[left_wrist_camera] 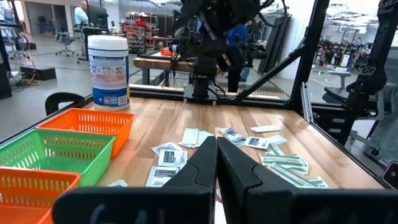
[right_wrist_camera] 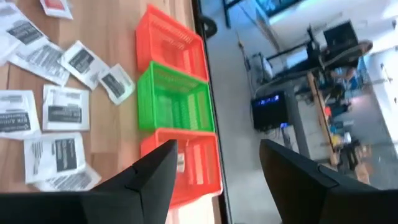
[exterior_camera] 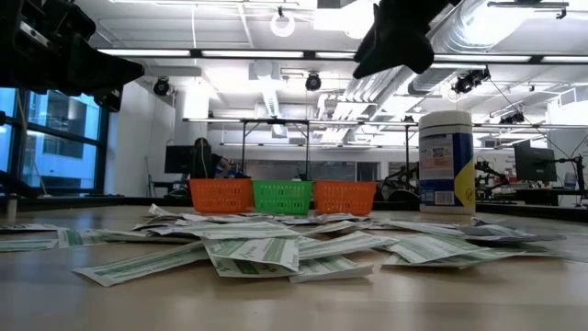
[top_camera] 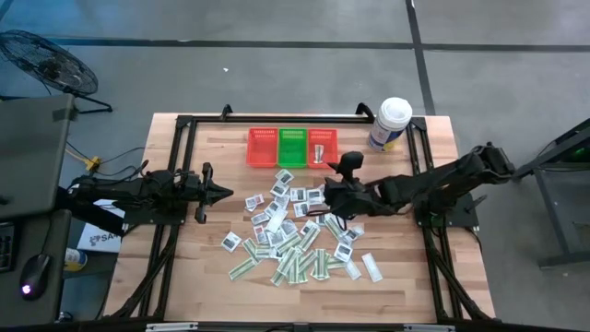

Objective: Pick & Place First Aid Supplies
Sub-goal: Put the bandage pack into the right orange bin

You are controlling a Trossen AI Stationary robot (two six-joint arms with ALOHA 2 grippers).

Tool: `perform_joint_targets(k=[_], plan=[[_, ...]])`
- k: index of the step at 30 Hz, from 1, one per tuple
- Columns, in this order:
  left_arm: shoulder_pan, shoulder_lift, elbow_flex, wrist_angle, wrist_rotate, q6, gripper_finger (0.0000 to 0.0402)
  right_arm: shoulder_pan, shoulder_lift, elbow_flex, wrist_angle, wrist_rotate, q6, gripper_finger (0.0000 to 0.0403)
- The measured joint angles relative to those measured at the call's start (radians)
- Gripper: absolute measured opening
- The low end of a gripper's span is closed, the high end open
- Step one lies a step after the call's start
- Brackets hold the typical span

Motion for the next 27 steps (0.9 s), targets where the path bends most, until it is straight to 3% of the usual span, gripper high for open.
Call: perform_joint_targets(k=[7,17,27], plan=[[0.000,0.000,0.000,0.000,0.000,0.000,0.0001,0.005,0.003,0.000,-0.093,-0.043,0.161,0.0223],[0.000,0.000,0.000,0.000,0.000,0.000,0.0001,0.020,0.003,0.000,-0.238,-0.200,0.449,0.0222],[0.000,0.000,0.000,0.000,0.000,0.000,0.0001,0.026,0.008,-0.049,-0.362,-0.500,0.706,0.0222]])
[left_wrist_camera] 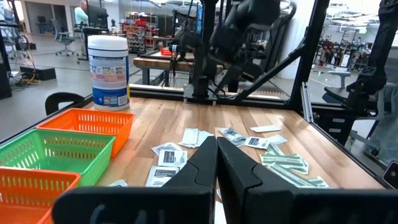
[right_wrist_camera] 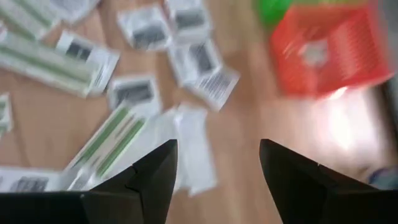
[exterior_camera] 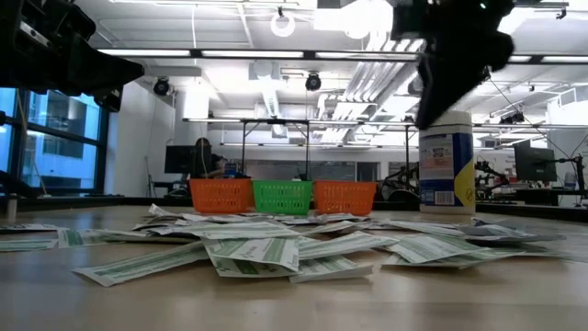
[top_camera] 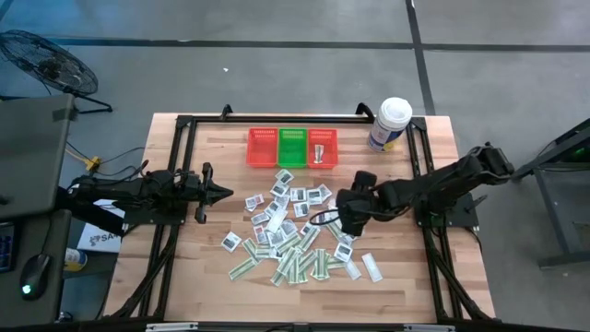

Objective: Pick & Place First Aid Supplies
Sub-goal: Put the bandage pack into the right orange bin

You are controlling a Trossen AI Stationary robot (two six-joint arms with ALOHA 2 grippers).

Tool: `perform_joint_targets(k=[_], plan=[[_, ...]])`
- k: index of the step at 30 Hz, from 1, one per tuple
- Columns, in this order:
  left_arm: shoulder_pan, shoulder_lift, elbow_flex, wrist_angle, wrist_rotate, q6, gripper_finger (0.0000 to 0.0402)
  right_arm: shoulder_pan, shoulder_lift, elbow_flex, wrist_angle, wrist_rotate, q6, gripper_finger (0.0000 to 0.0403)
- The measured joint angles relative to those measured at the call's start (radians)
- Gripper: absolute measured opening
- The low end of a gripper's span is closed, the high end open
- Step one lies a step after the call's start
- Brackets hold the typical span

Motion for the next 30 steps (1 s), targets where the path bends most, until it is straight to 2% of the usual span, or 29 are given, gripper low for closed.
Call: perform_joint_targets(k=[5,8,16,19,26,30], plan=[[0.000,0.000,0.000,0.000,0.000,0.000,0.0001,0.000,0.000,-0.083,0.017,-0.170,0.147,0.0222],[0.000,0.000,0.000,0.000,0.000,0.000,0.0001,-0.006,0.001,-0.117,0.060,-0.277,0.164,0.0222],[0.000,0.000,0.000,0.000,0.000,0.000,0.0001,-0.078,0.001,-0.185,0.219,-0.492,-0.120,0.0222],[0.000,0.000,0.000,0.000,0.000,0.000,0.0001,-0.106,0.001,-0.198,0.253,-0.484,-0.203,0.0222],[0.000,0.000,0.000,0.000,0.000,0.000,0.0001,-0.171,0.001,-0.198,0.263,-0.365,-0.313,0.0223],[0.000,0.000,0.000,0.000,0.000,0.000,0.0001,-0.209,0.001,-0.198,0.256,-0.345,-0.353,0.0223]])
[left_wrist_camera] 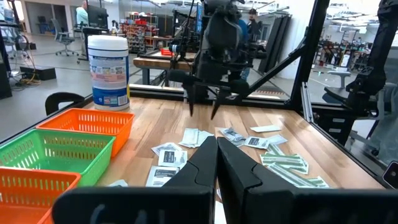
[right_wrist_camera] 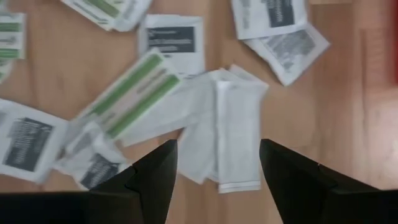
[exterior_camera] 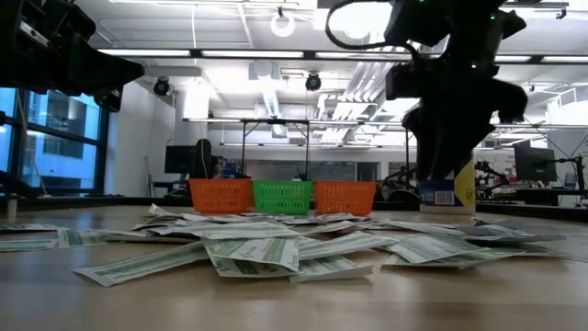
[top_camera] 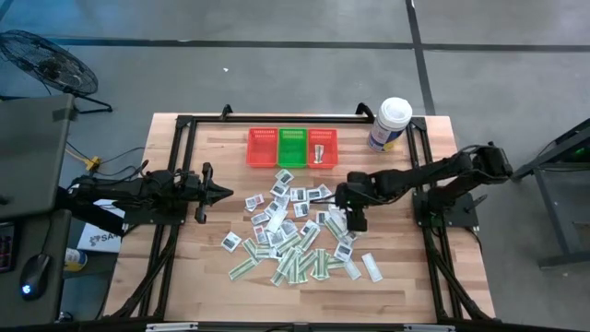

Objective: Pick & Place First Aid Supplies
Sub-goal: Put the bandage pack into the right orange bin

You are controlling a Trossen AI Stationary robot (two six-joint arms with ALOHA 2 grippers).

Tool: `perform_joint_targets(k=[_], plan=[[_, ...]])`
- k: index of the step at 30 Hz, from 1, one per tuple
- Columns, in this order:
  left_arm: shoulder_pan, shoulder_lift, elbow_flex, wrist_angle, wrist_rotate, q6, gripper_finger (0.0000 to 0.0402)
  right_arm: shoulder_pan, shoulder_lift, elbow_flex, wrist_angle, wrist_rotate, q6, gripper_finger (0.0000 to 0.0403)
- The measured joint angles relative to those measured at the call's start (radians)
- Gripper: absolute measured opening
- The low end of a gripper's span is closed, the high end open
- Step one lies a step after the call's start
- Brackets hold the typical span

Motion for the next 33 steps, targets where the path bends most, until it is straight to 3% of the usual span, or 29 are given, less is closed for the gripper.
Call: perform_joint_targets(k=[11,33], plan=[[0.000,0.000,0.000,0.000,0.000,0.000,0.0001,-0.097,0.000,-0.053,-0.011,-0.077,-0.063,0.0223],[0.000,0.000,0.000,0.000,0.000,0.000,0.0001,-0.102,0.028,-0.177,0.138,-0.079,-0.086,0.0198]])
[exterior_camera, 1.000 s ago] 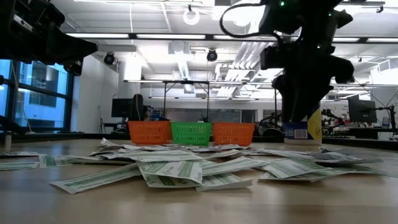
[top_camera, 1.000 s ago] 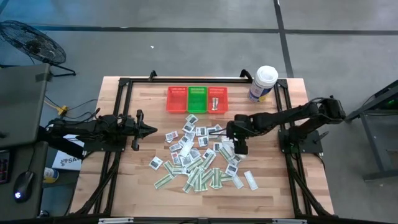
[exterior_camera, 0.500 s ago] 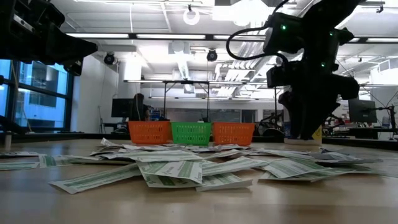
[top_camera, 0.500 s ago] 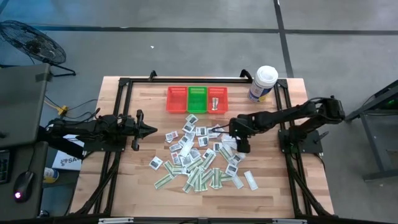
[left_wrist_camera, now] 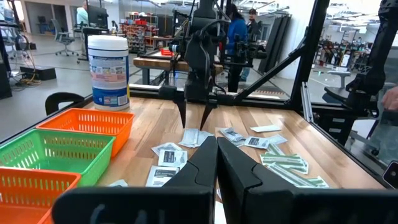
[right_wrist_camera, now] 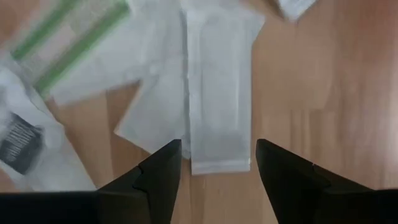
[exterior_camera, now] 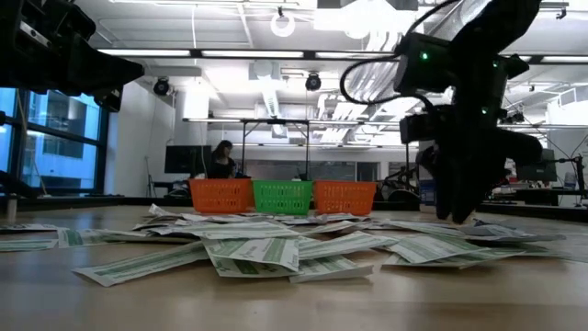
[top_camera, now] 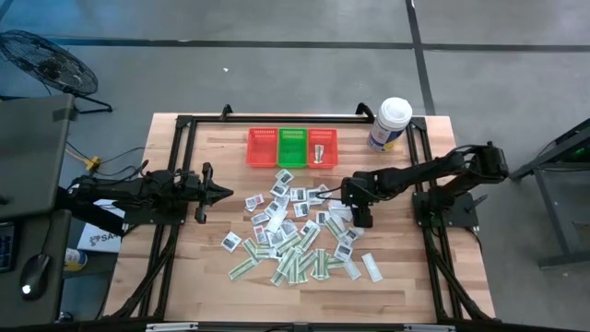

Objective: Pick & Place First Aid Supplies
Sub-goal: Put the bandage pack into the right orange bin

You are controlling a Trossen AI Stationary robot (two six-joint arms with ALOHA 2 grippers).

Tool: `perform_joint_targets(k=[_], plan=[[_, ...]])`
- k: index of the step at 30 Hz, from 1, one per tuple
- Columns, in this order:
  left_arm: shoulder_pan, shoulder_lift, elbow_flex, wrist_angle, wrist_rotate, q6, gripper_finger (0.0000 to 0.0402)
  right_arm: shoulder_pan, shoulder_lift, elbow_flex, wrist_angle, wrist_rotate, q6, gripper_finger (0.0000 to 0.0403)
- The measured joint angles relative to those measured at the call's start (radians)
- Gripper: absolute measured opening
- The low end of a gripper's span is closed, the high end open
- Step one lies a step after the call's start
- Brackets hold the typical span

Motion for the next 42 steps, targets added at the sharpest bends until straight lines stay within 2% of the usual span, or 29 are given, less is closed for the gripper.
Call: perform_joint_targets(k=[8,12,30,36,42], plan=[[0.000,0.000,0.000,0.000,0.000,0.000,0.0001,0.000,0.022,0.002,0.010,0.001,0.020,0.0192],[0.000,0.000,0.000,0.000,0.000,0.000,0.0001,0.001,0.023,0.002,0.007,-0.001,0.048,0.0174],[0.000,0.000,0.000,0.000,0.000,0.000,0.0001,0.000,-0.013,0.034,-0.046,0.012,0.217,0.0007],[0.000,0.000,0.000,0.000,0.000,0.000,0.0001,0.000,-0.066,0.071,-0.059,0.063,0.314,0.0008],[0.000,0.000,0.000,0.000,0.000,0.000,0.0001,-0.043,-0.075,0.195,-0.092,0.150,0.344,0.0007]])
